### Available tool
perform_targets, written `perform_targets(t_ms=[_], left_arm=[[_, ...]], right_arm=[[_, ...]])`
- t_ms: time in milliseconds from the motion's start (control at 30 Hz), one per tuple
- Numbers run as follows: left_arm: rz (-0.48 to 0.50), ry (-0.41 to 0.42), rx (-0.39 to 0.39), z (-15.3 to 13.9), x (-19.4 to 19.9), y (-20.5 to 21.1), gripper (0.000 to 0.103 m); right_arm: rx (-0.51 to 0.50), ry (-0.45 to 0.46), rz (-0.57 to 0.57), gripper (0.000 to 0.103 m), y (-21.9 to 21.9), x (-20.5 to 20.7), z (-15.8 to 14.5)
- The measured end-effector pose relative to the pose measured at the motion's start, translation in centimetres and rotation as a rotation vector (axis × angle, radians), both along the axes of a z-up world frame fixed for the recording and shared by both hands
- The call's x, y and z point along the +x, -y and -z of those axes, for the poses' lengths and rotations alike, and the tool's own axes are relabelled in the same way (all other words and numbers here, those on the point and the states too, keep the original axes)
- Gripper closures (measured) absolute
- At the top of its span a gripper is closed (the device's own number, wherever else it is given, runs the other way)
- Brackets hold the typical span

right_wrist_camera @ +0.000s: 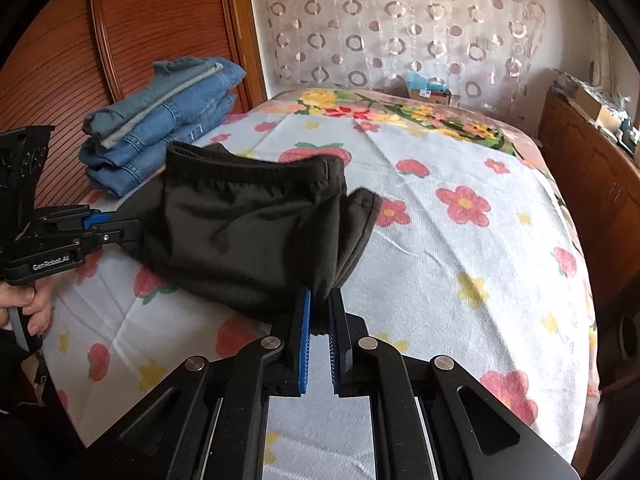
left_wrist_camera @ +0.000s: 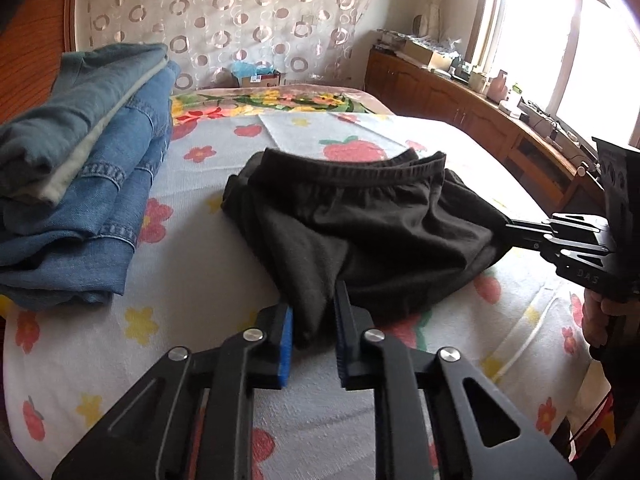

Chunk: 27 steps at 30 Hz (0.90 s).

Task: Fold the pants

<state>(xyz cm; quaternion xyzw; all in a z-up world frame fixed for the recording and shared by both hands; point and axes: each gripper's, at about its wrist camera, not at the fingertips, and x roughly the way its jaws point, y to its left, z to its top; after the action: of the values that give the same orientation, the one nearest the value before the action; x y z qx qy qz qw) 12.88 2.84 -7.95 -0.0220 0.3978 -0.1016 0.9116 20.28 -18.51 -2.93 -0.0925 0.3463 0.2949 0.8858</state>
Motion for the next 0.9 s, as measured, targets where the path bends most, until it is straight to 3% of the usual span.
perform_targets(t_ms=[500, 900], left_arm=[[0.094, 0.037, -0.019, -1.9, -6.1, 2.4, 0.087], [0.101, 0.027, -0.003, -1.9, -7.6, 2.9, 0.087]], right_arm=[[0.032, 0.035, 0.002, 0.095, 3.8, -7.9, -1.0], [0.041, 0.021, 0.009, 0.095, 4.8, -10.1, -1.3]])
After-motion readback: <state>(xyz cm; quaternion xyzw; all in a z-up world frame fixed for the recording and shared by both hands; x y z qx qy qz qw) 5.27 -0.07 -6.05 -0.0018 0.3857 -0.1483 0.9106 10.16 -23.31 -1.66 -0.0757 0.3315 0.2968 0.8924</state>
